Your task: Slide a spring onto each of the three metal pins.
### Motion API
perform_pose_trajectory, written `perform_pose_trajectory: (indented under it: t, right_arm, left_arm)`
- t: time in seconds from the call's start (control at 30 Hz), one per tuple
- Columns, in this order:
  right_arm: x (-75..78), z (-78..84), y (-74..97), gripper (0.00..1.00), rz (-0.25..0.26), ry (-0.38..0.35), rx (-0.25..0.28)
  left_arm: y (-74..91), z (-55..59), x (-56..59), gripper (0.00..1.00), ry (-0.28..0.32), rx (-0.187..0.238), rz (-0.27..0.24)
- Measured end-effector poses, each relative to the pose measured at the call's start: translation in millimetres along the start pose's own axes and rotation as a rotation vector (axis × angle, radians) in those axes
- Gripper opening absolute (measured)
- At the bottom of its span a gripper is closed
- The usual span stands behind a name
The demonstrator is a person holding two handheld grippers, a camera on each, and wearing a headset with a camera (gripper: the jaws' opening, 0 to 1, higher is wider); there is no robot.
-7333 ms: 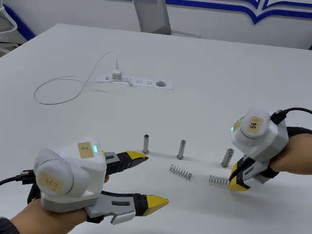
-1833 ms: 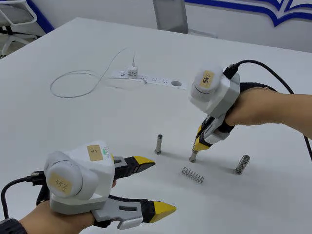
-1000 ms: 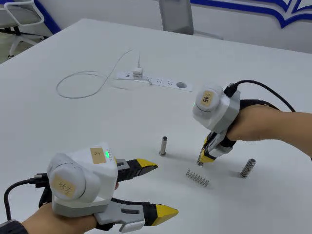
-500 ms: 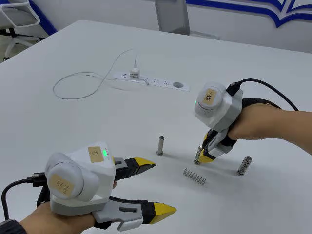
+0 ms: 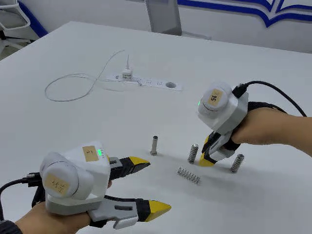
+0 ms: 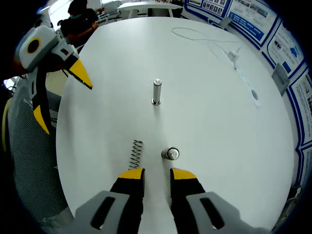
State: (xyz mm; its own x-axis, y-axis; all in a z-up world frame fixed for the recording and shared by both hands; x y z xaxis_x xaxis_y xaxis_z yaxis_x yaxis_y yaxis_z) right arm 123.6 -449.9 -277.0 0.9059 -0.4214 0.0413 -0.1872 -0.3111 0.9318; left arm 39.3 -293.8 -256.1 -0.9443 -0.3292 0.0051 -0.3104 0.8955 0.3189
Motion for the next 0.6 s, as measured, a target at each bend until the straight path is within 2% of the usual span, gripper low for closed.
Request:
perform_pose_trajectory:
  t: [0.23,0.6]
  right_arm:
    - [-18.2,5.5,-4.0,0.2,-0.03,-0.016,0.002]
    - [-27.8,6.4,-19.5,0.18,-0.05,-0.034,0.0]
  left_arm:
    - [-1.8,-0.1,1.5,0.58,-0.006,-0.004,0.008]
    - [-2.2,-2.1,1.5,0.57,-0.01,-0.002,0.009]
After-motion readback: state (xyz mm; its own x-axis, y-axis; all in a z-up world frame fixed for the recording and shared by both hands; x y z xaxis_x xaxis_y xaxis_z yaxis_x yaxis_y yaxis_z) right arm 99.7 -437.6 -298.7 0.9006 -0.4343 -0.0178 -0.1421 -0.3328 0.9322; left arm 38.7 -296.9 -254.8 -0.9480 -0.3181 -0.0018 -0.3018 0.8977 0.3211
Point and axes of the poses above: the centre of the closed fingertips' face, and the gripper's own axes: y roughly backward along the fingers, x roughly to its right, z roughly out of its underside, the point moved 5 cm from there along y, roughly backward along the fingers, and after that the axes turned 2 degrees about x, right-handed, at the moved point
